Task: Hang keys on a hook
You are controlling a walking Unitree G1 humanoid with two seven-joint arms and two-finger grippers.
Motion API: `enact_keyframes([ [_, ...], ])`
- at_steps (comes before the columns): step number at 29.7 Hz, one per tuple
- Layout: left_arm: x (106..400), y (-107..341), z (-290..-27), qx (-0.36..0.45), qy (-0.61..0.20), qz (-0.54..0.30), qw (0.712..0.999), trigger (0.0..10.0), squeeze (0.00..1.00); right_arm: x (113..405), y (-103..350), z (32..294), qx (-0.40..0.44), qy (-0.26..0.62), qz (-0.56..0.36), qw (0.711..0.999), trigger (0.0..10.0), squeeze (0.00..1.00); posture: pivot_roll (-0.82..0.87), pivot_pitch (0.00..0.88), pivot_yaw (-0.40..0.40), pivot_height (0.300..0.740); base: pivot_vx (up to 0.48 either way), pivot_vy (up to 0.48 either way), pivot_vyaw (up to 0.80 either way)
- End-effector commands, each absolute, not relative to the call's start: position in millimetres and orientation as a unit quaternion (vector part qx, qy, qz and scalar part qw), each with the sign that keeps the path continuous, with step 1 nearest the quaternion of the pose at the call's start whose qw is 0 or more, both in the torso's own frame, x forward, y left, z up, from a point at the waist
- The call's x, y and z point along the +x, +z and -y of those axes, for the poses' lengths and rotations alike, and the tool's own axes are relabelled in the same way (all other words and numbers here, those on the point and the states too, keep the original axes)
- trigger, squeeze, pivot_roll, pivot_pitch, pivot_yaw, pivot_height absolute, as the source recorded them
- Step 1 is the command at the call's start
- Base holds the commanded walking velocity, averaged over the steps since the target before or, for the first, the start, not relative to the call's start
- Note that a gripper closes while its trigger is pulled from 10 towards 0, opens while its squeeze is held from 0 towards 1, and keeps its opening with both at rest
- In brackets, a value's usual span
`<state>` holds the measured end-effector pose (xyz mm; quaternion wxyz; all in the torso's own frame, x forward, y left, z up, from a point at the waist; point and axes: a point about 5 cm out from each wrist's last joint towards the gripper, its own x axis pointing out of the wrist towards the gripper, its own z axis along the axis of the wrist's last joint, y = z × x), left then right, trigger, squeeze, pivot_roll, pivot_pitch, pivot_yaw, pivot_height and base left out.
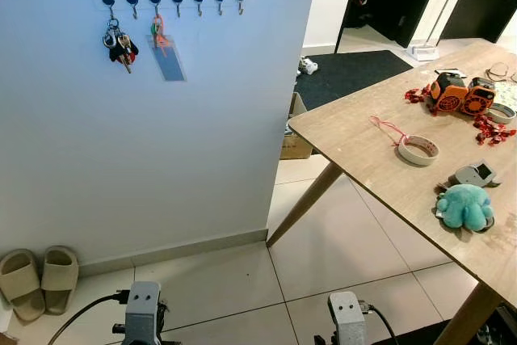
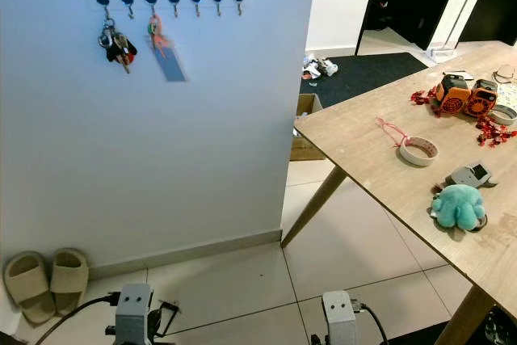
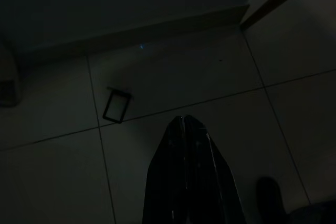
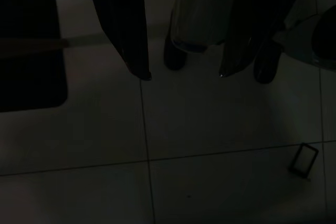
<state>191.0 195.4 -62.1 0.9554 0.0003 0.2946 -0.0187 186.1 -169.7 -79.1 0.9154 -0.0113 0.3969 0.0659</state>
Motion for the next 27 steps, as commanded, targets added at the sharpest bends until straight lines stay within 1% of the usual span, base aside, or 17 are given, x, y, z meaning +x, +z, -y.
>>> enact_keyframes([
  [1,185.0,-65.5,-193.8,0.002,-0.019,-0.301,0.953,10.0,0.0,183.0,-80.5,169.7,-0.012,0.065,-0.399,0.914,10.0,0.0,0.07,0.043,-0.038,0.74,0.0,0.0,0.0],
  [6,182.6,-65.9,-193.4,0.002,-0.015,-0.298,0.954,10.0,0.0,183.9,-80.1,171.5,-0.01,0.064,-0.4,0.914,10.0,0.0,0.07,0.046,-0.047,0.74,0.0,0.0,0.0],
  [8,182.0,-66.0,-193.2,0.001,-0.014,-0.297,0.955,10.0,0.0,184.5,-79.8,172.0,-0.013,0.066,-0.4,0.914,10.0,0.0,0.07,0.045,-0.052,0.74,0.0,0.0,-0.41],
  [17,179.4,-67.5,-192.0,0.0,-0.014,-0.3,0.954,10.0,0.0,187.9,-77.9,174.1,-0.016,0.067,-0.397,0.915,10.0,0.0,0.07,0.039,-0.056,0.74,0.0,0.0,-0.8],
  [27,179.7,-66.9,-191.6,0.0,-0.014,-0.296,0.955,10.0,0.0,187.3,-78.4,170.8,-0.015,0.074,-0.397,0.915,10.0,0.0,0.08,0.034,-0.056,0.74,0.0,0.0,-0.8],
])
